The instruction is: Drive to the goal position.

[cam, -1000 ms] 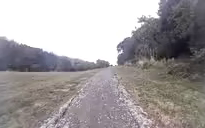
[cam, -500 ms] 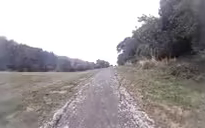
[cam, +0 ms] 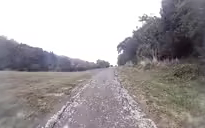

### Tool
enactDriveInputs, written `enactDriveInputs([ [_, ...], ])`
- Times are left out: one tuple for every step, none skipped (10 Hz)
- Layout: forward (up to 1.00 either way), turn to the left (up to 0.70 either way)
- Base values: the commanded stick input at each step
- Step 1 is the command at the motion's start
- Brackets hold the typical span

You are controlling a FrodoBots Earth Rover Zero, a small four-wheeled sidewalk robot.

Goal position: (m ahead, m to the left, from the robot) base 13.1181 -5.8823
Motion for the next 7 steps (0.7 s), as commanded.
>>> enactDriveInputs([
  [0.45,0.00],
  [0.45,0.00],
  [0.45,0.00],
  [0.45,0.00],
  [0.45,0.00],
  [0.45,0.00],
  [0.45,0.00],
])
